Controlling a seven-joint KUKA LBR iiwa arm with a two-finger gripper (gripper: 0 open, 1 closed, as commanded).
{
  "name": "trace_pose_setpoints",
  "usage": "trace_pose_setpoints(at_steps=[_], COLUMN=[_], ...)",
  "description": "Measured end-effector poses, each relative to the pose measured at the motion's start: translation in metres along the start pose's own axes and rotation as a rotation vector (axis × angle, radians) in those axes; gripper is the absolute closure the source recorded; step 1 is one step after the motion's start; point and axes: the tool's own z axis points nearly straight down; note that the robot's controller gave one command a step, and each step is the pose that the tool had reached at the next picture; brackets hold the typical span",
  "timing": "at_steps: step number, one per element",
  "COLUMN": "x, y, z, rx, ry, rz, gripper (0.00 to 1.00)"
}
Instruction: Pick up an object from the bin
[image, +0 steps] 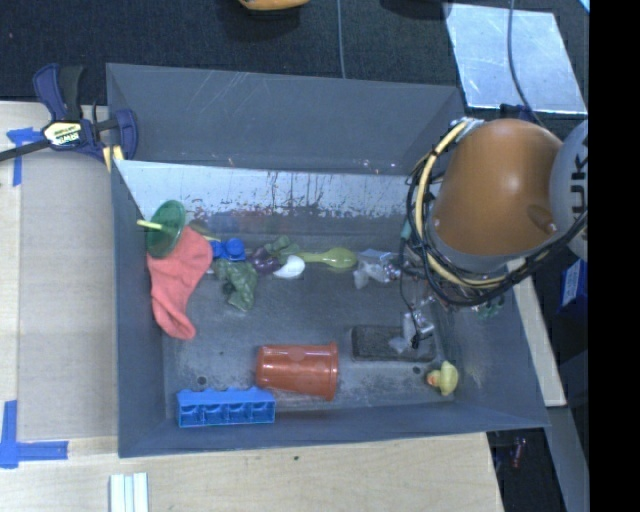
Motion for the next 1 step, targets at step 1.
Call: trace_pose_setpoints(at_steps=[1], x=[-0.0045], y=[0.0495], z=[-0.0117], rx=[0.001], ry=[0.001], rz=[-0.047], gripper=[0.0])
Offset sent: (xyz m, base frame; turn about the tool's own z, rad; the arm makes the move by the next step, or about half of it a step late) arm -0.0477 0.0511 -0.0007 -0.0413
